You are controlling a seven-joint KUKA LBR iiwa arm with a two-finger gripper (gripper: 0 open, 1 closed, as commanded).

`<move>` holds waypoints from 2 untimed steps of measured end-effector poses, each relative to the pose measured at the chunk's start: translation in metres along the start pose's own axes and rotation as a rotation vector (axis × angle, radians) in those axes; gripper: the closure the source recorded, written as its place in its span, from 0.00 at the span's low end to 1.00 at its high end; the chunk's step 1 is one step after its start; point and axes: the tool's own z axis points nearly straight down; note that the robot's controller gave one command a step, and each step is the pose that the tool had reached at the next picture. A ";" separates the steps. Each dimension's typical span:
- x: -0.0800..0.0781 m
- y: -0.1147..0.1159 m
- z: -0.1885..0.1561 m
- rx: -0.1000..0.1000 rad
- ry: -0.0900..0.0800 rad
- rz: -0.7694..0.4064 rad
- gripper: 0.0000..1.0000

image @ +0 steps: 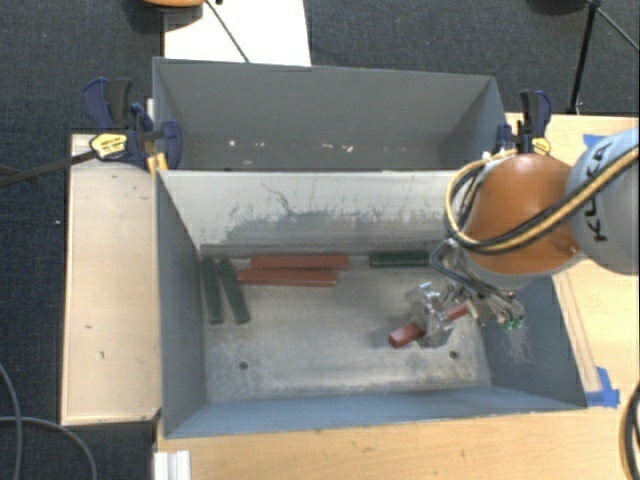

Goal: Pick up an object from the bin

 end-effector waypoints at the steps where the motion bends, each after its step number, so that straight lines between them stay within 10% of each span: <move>1: -0.001 -0.001 -0.022 0.004 -0.007 0.002 1.00; 2: -0.002 -0.001 -0.033 0.005 -0.009 0.004 1.00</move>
Offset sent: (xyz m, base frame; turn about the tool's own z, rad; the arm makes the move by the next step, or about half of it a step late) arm 0.0001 -0.0001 0.0700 0.0000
